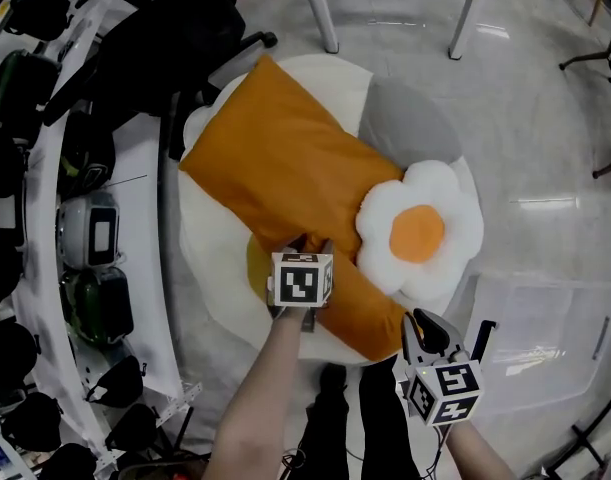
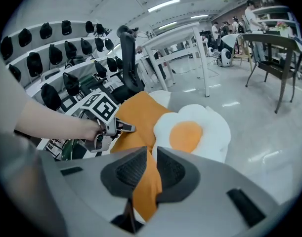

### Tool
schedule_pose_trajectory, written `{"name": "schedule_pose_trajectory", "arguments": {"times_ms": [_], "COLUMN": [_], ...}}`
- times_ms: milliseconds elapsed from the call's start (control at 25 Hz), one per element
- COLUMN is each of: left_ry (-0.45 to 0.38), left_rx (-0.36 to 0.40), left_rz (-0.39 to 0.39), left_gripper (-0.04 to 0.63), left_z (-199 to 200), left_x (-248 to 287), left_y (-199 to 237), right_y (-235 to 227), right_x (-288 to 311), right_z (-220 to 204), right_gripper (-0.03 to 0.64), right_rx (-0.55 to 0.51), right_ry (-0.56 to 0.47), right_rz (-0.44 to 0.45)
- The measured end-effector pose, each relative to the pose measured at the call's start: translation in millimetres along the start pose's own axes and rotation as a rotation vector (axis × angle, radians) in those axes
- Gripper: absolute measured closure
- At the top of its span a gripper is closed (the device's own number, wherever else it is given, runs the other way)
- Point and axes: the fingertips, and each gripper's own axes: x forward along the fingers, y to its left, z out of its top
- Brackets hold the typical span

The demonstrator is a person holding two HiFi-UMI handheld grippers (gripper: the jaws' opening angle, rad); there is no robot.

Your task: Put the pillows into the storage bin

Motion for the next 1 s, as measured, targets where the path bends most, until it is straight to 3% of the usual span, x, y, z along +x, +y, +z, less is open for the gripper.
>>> {"name": "schedule_pose_trajectory", "arguments": {"times_ms": [200,480,1000], "left_ry": [0.043,0.030,-0.084], "left_rx": [0.031,0.049,-0.002], "left_rz": [-0.003,0.009,-0.047], "left_gripper": [0.461,0.514,0.543], "left_z": [-5,-19,-47], "left_x": [-1,-26,-105], "left_y": [-4,-6,-24], "right_y": [-4,-4,18], "right_x": [-6,-24,-62], "right_z": [-4,1,-1], "right_gripper": [0.557,0.561,0.568], "right_rx": [0.020,0.055,0.077], "right_ry": [-0.002,-0.022,-0.064], "right_rz": [-0.012,-0.025,-0.079]}}
